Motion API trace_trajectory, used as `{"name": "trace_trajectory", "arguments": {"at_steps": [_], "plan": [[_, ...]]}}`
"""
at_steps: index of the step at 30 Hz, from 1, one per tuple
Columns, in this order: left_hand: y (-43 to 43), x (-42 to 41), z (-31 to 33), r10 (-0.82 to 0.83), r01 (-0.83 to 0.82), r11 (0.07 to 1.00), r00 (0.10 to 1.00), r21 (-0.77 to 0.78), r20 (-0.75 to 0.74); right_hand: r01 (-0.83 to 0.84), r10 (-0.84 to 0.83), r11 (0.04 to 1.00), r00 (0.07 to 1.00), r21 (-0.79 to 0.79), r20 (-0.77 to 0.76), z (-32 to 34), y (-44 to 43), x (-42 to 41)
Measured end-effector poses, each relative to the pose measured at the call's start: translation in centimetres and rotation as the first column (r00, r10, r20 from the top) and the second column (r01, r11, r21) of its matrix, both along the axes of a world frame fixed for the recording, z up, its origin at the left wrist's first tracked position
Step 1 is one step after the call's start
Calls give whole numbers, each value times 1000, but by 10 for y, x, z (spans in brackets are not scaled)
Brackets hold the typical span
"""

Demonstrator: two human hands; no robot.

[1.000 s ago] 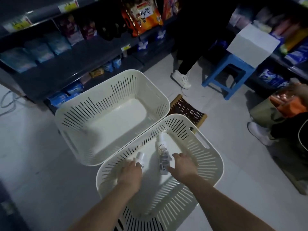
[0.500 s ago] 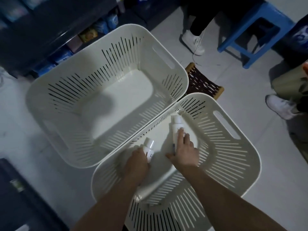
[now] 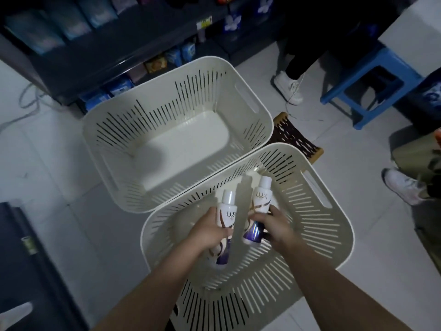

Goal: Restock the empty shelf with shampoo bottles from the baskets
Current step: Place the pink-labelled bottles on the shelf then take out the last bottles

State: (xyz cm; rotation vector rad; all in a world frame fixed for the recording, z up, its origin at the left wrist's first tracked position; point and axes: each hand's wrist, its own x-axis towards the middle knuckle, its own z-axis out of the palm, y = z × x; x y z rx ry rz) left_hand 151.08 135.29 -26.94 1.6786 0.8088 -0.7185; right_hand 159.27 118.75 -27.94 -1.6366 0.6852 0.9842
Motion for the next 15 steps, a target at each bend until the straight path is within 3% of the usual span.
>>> {"name": "trace_trajectory", "arguments": {"at_steps": [7,15], "plan": [[6,-35,69,346,-320,932,925,-169,155,-140,96,960,978,242,186,87,5,-8],[29,-92,151,623,-554,782,708,-284,333,-375,238,857,896,354,374,168,52,-40]]}}
